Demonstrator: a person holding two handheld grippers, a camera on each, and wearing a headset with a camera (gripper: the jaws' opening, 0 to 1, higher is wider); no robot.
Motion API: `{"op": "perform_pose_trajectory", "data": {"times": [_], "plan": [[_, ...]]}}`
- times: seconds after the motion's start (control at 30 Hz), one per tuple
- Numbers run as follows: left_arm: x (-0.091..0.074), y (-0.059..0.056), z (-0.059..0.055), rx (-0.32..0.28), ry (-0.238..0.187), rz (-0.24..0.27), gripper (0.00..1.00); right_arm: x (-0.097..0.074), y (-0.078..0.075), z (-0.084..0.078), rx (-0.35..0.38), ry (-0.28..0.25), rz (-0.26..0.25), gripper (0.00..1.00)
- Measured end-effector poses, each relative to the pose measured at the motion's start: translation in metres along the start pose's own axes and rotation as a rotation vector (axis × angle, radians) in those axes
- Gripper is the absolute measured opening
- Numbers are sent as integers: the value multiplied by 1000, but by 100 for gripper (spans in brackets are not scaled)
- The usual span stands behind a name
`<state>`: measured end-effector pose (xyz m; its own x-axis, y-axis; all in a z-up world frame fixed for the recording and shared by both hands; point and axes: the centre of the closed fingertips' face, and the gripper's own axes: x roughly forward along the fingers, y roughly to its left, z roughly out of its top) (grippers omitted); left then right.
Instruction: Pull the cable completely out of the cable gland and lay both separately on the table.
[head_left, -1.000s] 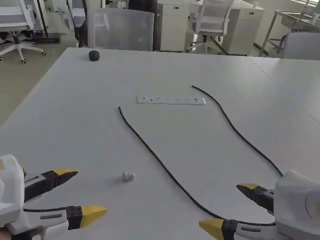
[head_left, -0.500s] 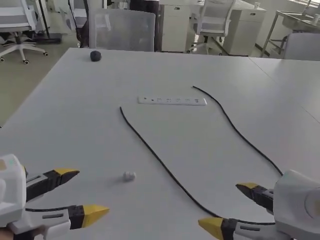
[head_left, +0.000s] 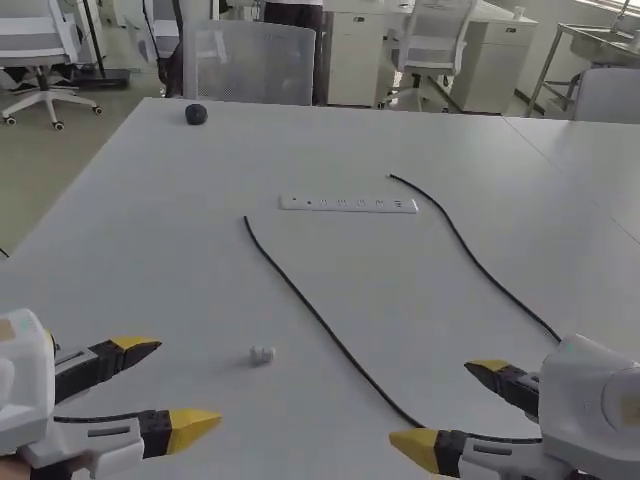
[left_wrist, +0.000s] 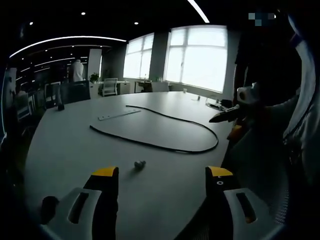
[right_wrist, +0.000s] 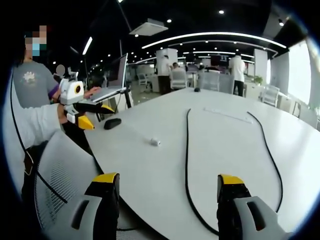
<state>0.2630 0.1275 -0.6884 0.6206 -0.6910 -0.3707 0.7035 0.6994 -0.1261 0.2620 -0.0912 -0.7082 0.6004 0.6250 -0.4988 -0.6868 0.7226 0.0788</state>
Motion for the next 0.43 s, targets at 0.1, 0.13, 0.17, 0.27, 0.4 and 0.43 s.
{"op": "perform_pose_trajectory", "data": {"times": [0.1, 0.13, 0.17, 0.27, 0.4, 0.43], "plan": [[0, 0, -1, -1, 1, 1, 71, 0, 0, 0, -2, -2, 0, 81], [-1, 0, -1, -2, 0, 1, 71, 0, 0, 0, 0, 0, 0, 81], [-1, 0, -1, -3, 0, 2, 71, 0, 0, 0, 1, 0, 0, 81], [-1, -1, -2, -6, 1, 3, 71, -1, 0, 0, 0, -1, 0, 81], [-2, -1, -2, -6, 0, 4, 71, -1, -1, 0, 2, -2, -2, 81], [-2, -1, -2, -6, -1, 4, 71, -1, -1, 0, 2, -3, -3, 81]]}}
